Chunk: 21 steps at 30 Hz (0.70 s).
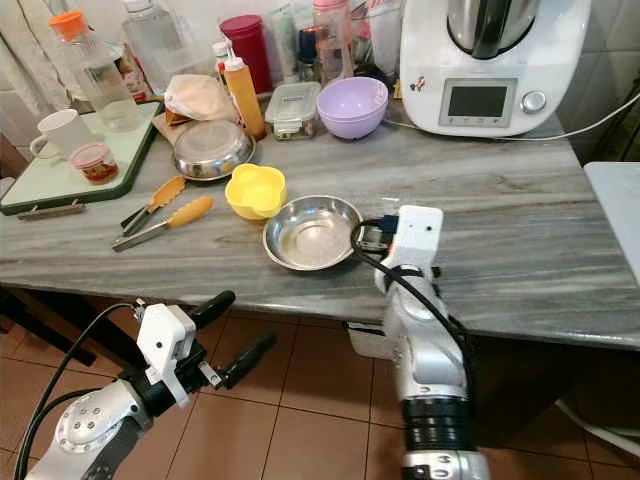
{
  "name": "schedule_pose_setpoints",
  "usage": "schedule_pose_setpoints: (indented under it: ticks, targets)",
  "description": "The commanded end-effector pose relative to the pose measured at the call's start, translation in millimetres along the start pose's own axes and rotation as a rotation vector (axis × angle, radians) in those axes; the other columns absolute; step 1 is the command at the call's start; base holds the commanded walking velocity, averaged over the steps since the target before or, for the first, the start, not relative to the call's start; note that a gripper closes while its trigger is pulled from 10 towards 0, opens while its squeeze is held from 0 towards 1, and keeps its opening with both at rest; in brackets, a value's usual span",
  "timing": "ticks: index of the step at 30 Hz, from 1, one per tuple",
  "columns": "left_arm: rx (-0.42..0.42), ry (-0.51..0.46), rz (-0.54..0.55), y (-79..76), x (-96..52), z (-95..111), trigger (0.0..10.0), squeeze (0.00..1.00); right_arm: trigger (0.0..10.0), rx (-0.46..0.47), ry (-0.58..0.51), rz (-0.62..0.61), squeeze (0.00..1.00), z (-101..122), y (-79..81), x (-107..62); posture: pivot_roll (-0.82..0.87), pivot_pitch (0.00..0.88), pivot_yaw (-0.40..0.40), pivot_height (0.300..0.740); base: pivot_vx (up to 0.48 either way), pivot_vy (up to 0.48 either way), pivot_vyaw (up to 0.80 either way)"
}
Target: Setting the table
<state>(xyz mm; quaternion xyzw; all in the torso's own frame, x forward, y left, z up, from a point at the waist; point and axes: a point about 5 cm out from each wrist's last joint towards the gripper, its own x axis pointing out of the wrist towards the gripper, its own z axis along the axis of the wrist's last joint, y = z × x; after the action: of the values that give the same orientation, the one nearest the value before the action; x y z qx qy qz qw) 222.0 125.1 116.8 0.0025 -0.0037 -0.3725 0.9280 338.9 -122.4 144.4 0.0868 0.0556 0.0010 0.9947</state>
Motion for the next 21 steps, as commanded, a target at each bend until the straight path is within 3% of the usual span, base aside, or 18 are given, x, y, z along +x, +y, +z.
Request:
schedule_pose_setpoints:
  ticks: [1, 7, 21]
  targets:
    - [0.030, 0.009, -0.005, 2.2, -1.6, 3.8, 10.0, 0.00, 10.0, 0.022, 0.020, 0.022, 0.00, -0.5, 9.9, 2.4, -0.24, 0.125, 0.153, 0.740, 0.000, 0.000, 0.00]
    - [0.031, 0.005, -0.007, 2.8, -0.6, 6.2, 10.0, 0.00, 10.0, 0.020, 0.024, 0.023, 0.00, -0.2, 18.4, 3.1, -0.23, 0.126, 0.155, 0.740, 0.000, 0.000, 0.00]
    - [0.022, 0.018, -0.003, 2.8, -4.7, 3.0, 10.0, 0.00, 10.0, -0.052, -0.002, -0.088, 0.00, 2.5, -14.3, -4.6, -0.23, 0.127, 0.158, 0.740, 0.000, 0.000, 0.00]
